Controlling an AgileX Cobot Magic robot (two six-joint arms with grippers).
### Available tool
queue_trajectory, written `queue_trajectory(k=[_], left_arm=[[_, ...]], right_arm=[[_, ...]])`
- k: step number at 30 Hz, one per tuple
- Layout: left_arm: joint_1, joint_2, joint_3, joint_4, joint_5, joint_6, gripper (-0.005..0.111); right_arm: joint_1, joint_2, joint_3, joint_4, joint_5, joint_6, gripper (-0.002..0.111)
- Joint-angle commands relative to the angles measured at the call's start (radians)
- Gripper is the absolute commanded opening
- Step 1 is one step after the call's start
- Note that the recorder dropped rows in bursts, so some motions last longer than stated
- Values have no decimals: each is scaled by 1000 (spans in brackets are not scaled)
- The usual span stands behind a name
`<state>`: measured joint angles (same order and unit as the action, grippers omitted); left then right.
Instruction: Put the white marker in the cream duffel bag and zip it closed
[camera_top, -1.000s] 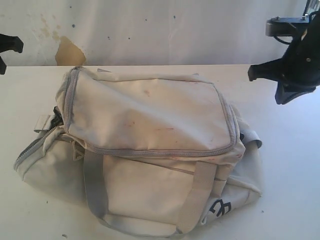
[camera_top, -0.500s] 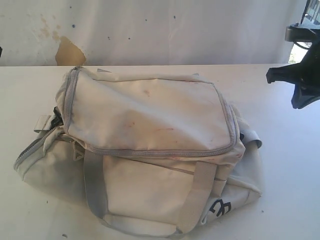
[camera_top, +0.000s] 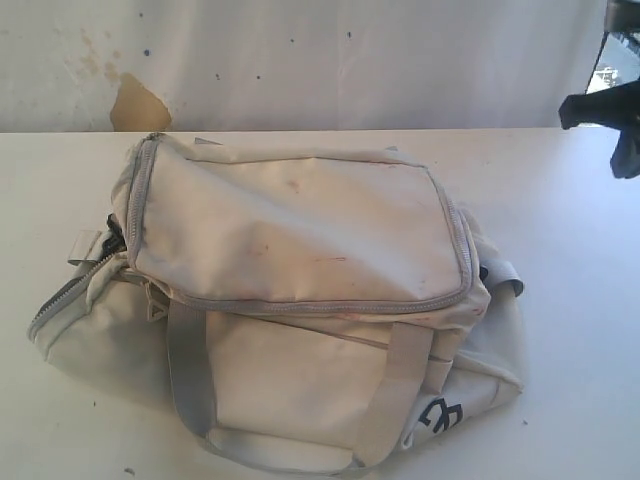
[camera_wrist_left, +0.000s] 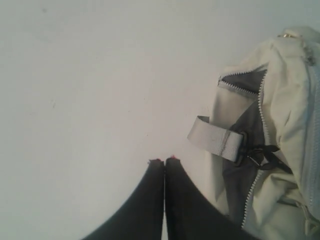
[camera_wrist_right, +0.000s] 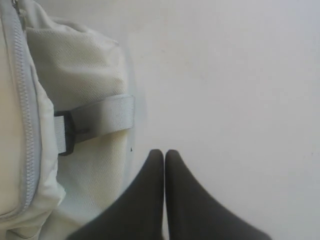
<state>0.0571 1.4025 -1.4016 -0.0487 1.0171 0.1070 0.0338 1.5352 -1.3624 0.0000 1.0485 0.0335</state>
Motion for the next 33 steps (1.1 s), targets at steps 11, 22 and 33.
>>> queue_trajectory(k=[11,22,33], left_arm=[[2,-361,-6,5,3,-2,0],[2,-692,-6,2,47,-2,0],[-12,-1053,111,20,90,6,0]], right_arm=[[-5,-449,2,-64,17,-33,0],[-5,-868,2,-90,30,-59,0],[-3,-1273,30,-109,89,-54,0]])
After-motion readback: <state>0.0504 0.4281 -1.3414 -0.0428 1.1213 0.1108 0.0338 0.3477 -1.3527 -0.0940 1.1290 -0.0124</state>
